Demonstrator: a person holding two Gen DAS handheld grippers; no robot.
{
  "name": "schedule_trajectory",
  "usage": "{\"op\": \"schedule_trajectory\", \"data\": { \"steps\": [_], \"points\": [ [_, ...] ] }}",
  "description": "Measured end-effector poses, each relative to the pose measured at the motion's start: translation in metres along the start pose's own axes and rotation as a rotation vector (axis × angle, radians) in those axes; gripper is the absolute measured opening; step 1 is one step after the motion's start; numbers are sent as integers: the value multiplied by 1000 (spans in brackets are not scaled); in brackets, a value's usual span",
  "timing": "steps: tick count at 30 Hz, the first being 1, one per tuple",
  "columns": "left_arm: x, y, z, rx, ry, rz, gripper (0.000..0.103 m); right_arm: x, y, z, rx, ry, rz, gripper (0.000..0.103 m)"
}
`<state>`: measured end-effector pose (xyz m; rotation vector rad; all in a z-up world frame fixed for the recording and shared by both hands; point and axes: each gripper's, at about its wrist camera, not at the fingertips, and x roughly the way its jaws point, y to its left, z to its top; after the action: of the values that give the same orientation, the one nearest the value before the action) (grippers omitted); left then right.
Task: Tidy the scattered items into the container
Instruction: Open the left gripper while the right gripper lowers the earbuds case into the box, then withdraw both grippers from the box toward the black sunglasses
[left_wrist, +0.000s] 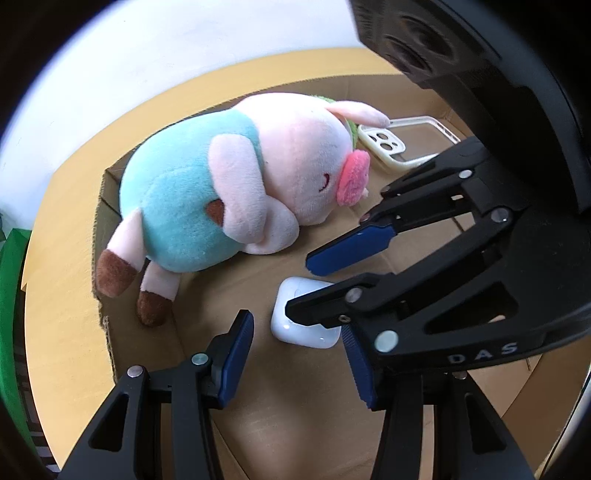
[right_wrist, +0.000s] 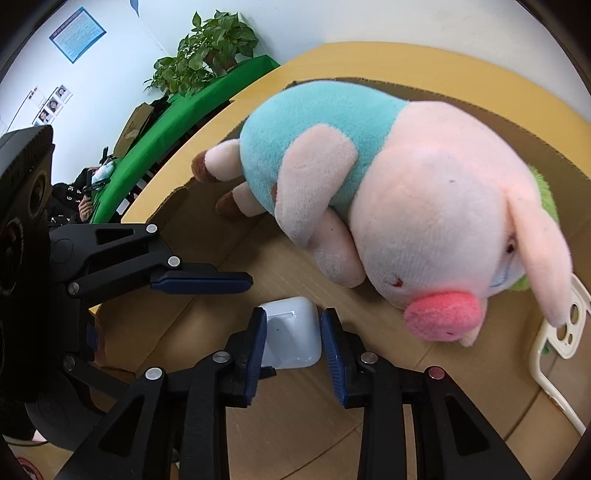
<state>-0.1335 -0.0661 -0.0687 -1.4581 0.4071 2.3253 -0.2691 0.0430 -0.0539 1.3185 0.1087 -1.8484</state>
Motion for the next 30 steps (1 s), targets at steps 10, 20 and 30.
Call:
{"op": "schedule_trajectory", "data": {
  "steps": [10,20,30],
  "points": [
    [-75,13,-45,-98,-204,63,58,-64,34,-4,-17,-109,-117,82],
    [-126,-36,-37,-311,-505,161,78,-157,124,-111,119,-397,-350,102],
    [-196,-121,-88,-321,-569,149,79,-179,163,-218,225,-500,-599,102]
  ]
}}
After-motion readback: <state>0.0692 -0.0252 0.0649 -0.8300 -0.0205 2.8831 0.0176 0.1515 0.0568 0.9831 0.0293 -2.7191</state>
